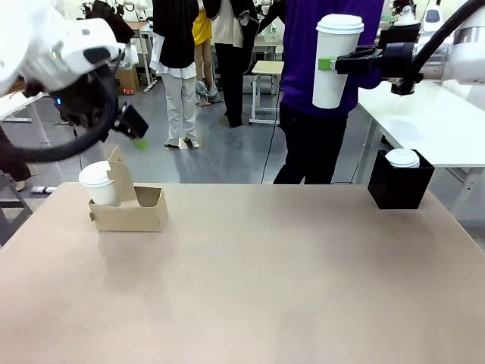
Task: Pour a drink into a cup and package it in a carrier.
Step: Position the Cup Carrier in the center of the table.
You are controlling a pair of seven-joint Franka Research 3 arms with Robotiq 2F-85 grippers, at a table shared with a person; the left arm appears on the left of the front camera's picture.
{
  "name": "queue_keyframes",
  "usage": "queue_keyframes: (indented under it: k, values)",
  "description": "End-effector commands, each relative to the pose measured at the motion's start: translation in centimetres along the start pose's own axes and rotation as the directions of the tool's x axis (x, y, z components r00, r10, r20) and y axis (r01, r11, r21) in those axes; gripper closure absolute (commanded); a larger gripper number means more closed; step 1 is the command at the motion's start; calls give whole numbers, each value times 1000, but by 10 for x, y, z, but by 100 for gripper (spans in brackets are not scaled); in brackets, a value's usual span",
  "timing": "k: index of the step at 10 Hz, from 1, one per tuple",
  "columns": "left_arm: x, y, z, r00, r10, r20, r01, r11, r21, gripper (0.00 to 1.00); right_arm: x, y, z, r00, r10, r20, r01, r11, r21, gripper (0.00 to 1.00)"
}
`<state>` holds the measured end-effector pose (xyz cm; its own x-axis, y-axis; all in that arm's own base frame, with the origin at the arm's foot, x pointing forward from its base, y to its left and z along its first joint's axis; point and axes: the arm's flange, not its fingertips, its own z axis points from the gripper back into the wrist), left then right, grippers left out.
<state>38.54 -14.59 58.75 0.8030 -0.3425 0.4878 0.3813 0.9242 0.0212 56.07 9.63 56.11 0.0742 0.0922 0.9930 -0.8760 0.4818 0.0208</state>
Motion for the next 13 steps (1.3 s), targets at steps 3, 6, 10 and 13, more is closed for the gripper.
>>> queue_keyframes:
  k: [3, 6, 10, 13]
  values:
    - [48, 8, -20, 981, 169, -90, -164, 985, 60, 0, 5, 2, 1, 1000, 7, 3, -7, 1000, -1, 20]
    - [60, 46, -52, 944, 297, -141, -278, 951, 139, 0, 5, 2, 1, 1000, 7, 3, -7, 1000, -1, 20]
    - [52, 57, -63, 948, 286, -137, -272, 955, 116, 0, 5, 2, 1, 1000, 7, 3, -7, 1000, -1, 20]
    - [52, 57, -63, 948, 286, -137, -272, 955, 116, 0, 5, 2, 1, 1000, 7, 3, -7, 1000, -1, 20]
